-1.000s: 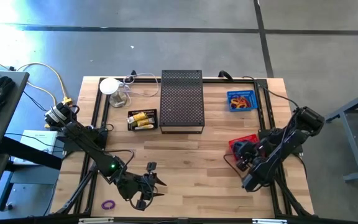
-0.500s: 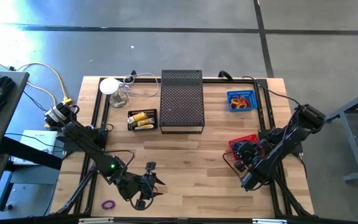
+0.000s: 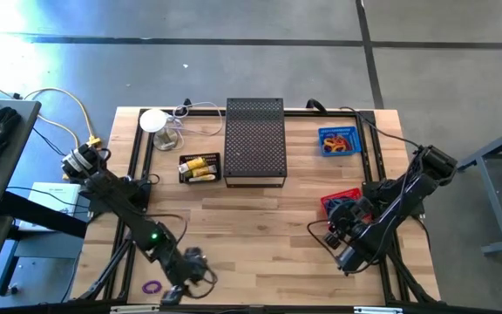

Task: Pick & Place Office Desk Supplies
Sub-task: Put the violet spring keychain into the blue bin

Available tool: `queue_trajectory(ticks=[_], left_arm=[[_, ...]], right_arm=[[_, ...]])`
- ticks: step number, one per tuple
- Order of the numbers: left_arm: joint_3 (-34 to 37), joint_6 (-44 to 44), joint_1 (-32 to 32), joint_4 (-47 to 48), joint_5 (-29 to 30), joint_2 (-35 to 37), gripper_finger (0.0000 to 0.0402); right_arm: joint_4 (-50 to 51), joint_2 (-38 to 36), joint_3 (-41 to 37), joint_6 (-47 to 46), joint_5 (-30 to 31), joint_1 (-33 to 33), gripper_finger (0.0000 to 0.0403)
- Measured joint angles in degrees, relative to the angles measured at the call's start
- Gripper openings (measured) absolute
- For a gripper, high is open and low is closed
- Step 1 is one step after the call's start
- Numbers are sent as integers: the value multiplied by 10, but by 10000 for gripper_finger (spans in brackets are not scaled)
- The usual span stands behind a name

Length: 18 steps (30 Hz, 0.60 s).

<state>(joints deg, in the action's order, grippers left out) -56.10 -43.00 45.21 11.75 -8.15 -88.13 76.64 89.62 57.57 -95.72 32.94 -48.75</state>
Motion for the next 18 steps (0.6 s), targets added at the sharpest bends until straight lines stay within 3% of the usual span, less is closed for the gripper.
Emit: queue_trajectory(ticks=[4,10,13,18], left_arm=[[0,-121,40,40,-1,0,166],[0,-321,79,75,17,0,166],[0,-336,106,160,34,0,166],[0,-257,152,272,90,-1,166]], right_arm=[[-15,0,10,19,55,0,201],[-107,0,11,127,94,5,200],[-174,0,11,196,98,16,199],[-351,-6,11,368,106,40,199]])
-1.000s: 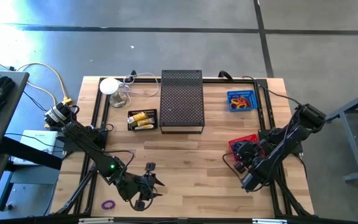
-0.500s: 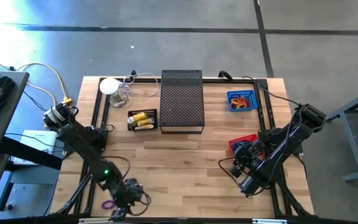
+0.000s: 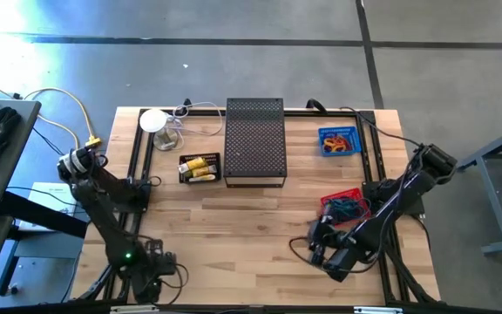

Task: Pick & Place Office Desk Supplies
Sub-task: Put the violet spring keychain into the blue bin

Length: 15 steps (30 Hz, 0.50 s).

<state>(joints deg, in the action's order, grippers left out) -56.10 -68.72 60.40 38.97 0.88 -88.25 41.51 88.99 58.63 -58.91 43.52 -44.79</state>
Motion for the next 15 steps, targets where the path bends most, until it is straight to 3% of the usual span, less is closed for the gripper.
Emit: queue_trajectory(ticks=[4,7,11,15], left_arm=[[0,-5,14,18,37,0,166],[0,14,16,23,40,0,166],[0,30,24,41,40,0,166],[0,13,37,40,39,-8,166]], right_arm=[[-169,0,0,162,-30,16,199],[-277,0,0,262,-93,26,199],[-376,0,0,339,-157,32,199],[-410,0,0,388,-170,32,199]])
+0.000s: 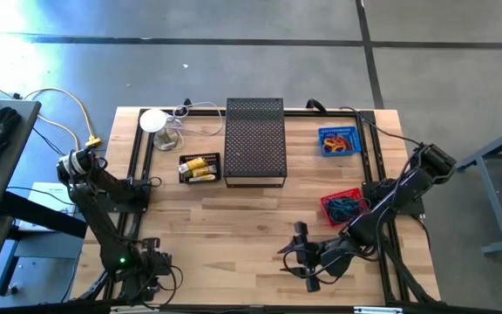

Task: Pick & Place Office Desk Supplies
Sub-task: Put the violet spring keychain into the blue bin

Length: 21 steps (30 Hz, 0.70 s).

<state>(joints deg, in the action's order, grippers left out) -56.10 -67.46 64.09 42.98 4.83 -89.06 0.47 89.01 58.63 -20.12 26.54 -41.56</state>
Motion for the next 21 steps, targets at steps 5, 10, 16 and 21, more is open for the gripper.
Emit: queue_trajectory(ticks=[5,10,16,21], left_arm=[[0,2,22,-9,-20,-37,166],[0,-3,33,-54,-88,-73,166],[-1,-4,34,-64,-79,-80,166],[-1,-19,38,-62,-65,-80,163]], right_arm=[[1,0,-1,5,2,0,199],[2,0,-2,5,0,0,199],[1,0,-2,5,0,0,199],[1,0,-2,5,-1,0,199]])
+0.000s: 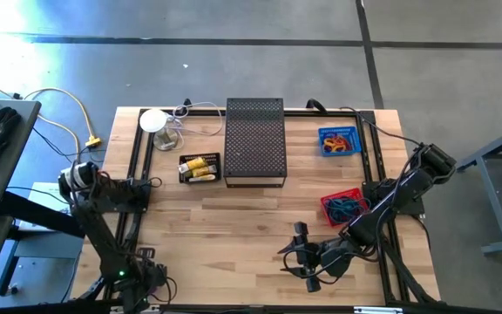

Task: Pick & Place Office Desk Supplies
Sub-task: Put the violet spring keychain into the blue bin

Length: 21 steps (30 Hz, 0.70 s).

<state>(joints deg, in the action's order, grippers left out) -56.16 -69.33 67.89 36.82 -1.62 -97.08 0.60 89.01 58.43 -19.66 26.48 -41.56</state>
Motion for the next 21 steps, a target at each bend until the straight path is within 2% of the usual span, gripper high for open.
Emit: queue_trajectory(ticks=[6,13,21], left_arm=[[-2,-30,2,31,8,-16,121],[-1,-9,0,35,7,-38,18],[-14,58,-42,44,20,-27,15]], right_arm=[[0,0,0,-2,-1,0,199],[-1,4,0,-54,0,1,199],[-16,27,-1,-41,1,21,199]])
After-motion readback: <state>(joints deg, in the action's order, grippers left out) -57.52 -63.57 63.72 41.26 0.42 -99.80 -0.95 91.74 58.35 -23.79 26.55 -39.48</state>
